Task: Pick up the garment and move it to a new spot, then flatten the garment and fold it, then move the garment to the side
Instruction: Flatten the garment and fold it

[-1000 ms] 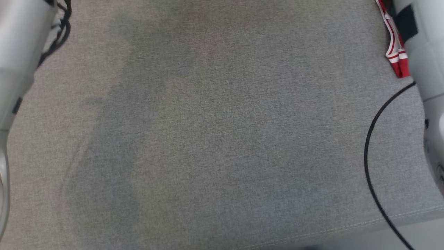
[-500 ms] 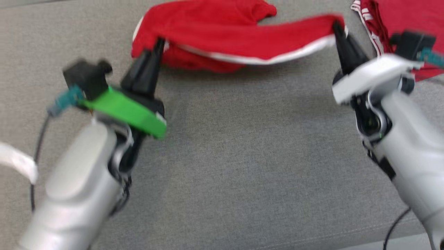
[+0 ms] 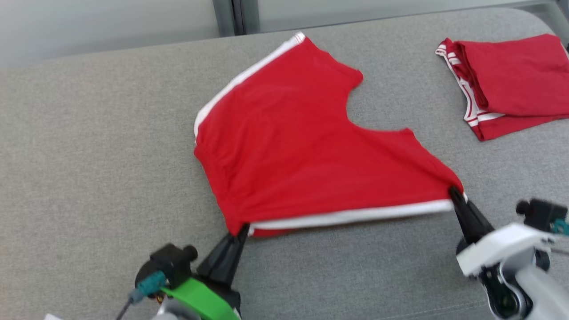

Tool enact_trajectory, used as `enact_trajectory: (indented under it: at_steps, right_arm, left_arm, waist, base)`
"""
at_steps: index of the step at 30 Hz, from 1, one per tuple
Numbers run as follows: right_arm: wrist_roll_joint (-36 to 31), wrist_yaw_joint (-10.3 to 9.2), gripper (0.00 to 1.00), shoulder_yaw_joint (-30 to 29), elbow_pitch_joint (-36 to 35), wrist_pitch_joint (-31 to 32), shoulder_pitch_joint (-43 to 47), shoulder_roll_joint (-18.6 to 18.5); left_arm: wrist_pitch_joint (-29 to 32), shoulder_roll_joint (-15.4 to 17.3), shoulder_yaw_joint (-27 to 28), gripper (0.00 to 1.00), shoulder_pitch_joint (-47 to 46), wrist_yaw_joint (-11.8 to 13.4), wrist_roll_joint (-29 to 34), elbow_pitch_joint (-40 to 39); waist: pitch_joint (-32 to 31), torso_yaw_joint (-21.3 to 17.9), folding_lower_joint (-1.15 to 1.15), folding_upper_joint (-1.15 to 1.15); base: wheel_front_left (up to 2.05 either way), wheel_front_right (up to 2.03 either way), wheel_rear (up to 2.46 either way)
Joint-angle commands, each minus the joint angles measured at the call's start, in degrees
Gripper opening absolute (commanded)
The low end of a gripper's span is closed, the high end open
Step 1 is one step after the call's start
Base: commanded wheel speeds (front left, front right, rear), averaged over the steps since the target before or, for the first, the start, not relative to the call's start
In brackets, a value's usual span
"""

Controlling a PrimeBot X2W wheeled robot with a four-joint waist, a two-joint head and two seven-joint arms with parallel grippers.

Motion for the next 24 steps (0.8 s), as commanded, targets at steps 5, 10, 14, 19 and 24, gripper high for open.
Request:
enact_trajectory:
  at_steps: [5,10,14,19,24]
  right_arm:
    - [-0.6,-0.02,0.00,-4.5,-4.9,0.7,10.3,0.5]
    - [-2.1,-0.02,0.00,-10.4,-8.5,2.7,15.4,2.3]
    - [-4.0,-0.02,0.00,-14.4,-10.7,5.6,15.3,4.4]
    - [-7.1,-0.02,0.00,-18.7,-11.8,8.5,11.7,5.9]
    - [-9.9,-0.02,0.00,-21.6,-9.6,12.2,4.1,6.5]
  left_arm:
    - [-0.2,1.1,-2.2,0.00,4.5,-0.4,2.2,-0.2]
    - [-0.2,1.5,-2.5,0.00,5.1,-0.2,3.4,-0.5]
    - [-0.2,1.1,-2.1,0.00,3.9,-0.1,3.8,-1.0]
    - [-0.1,0.5,-2.6,0.00,1.8,-0.5,4.7,-1.1]
    - [-0.1,-0.9,-2.7,0.00,-2.3,-1.0,5.1,-0.7]
  waist:
    - [-2.7,1.2,0.00,0.00]
    - [-3.1,1.4,0.00,0.00]
    - [-3.1,2.0,0.00,0.00]
    - [-2.2,3.6,0.00,0.00]
    - [-0.3,6.1,0.00,0.00]
  base:
    - [0.00,0.00,0.00]
    - [0.00,0.00,0.00]
    - [0.00,0.00,0.00]
    - [0.00,0.00,0.00]
    - [0.00,0.00,0.00]
